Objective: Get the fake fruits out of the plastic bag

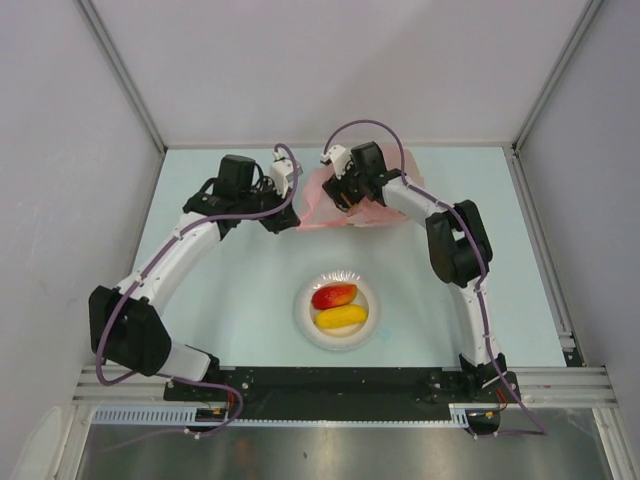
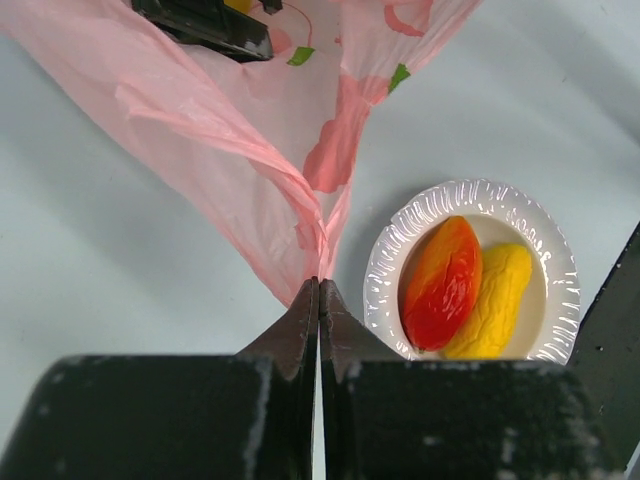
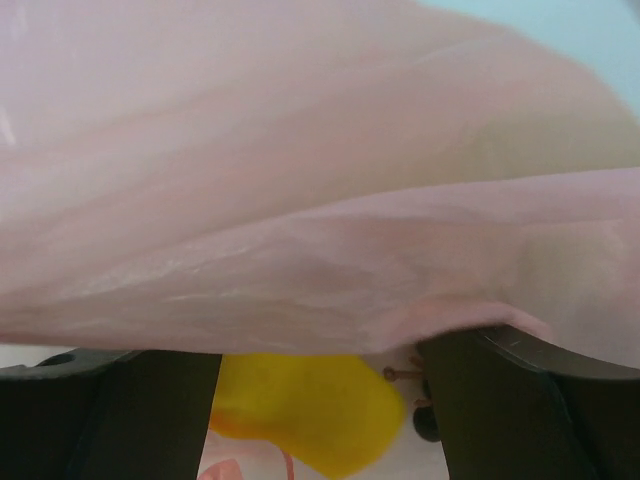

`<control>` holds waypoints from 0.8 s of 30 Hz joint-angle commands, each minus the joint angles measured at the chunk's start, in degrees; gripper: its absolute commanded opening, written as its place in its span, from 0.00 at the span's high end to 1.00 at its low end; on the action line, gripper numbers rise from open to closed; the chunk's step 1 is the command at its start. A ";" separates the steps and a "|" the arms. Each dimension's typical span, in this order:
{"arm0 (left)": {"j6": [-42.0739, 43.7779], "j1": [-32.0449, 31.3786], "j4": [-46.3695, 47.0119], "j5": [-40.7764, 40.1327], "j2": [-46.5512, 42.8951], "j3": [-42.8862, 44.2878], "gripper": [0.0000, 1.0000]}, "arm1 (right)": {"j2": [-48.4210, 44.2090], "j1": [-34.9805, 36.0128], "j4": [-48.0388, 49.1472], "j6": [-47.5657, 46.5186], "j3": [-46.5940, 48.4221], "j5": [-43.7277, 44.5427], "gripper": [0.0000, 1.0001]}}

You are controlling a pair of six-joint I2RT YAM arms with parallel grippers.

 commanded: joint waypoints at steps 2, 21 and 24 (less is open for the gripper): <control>1.50 0.30 0.64 -0.41 1.41 2.71 1.00 | 2.09 -0.68 -9.43 -4.55 3.17 -4.96 0.22; 5.71 0.74 -0.33 -3.58 -0.61 -0.44 1.00 | -17.84 -2.09 -6.72 0.71 -19.13 5.07 0.21; 6.16 0.65 0.20 -2.17 -0.70 -1.85 1.00 | -21.89 -1.21 -7.07 1.51 -26.35 3.48 0.20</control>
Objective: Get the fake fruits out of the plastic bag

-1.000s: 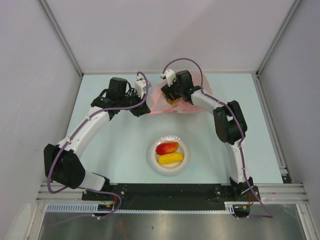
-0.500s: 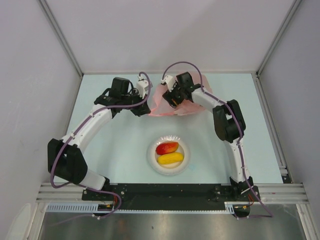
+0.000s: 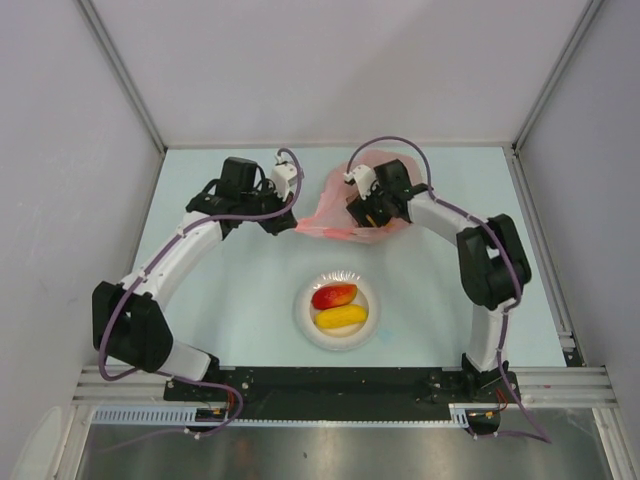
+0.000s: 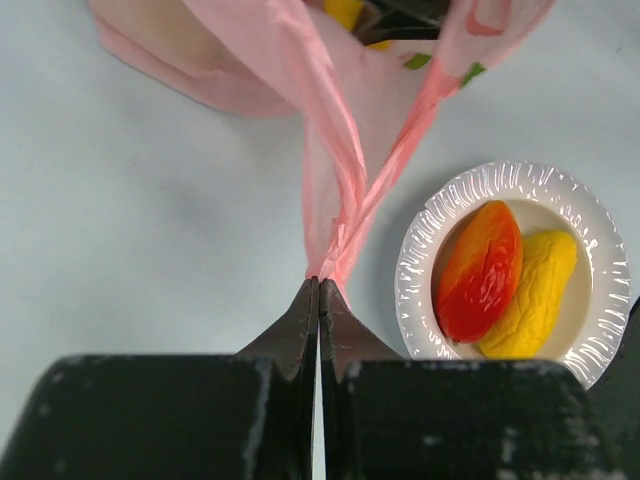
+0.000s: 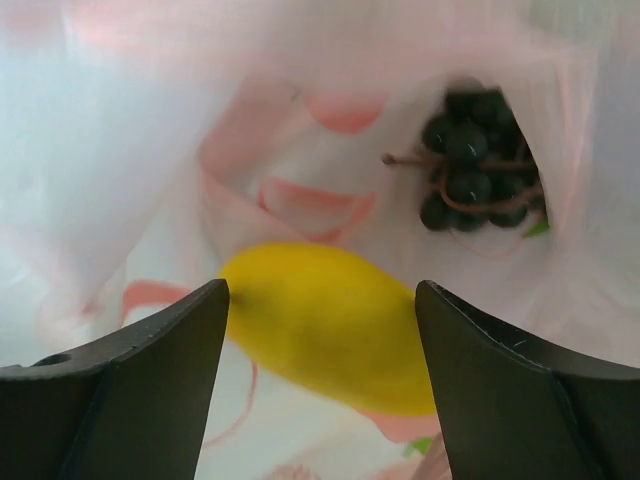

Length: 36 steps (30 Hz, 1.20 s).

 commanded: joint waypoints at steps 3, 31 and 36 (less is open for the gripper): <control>2.13 0.54 0.51 2.34 -1.16 -1.11 1.00 | -6.49 1.33 0.30 1.79 -8.10 1.12 0.20; 5.21 -1.13 -9.69 4.54 5.70 5.04 1.00 | -8.06 -2.88 -2.87 -7.42 -9.94 3.94 0.29; 7.58 -1.13 -10.83 3.31 5.88 5.31 1.00 | -12.02 -3.32 2.04 -15.51 -9.68 -0.37 0.25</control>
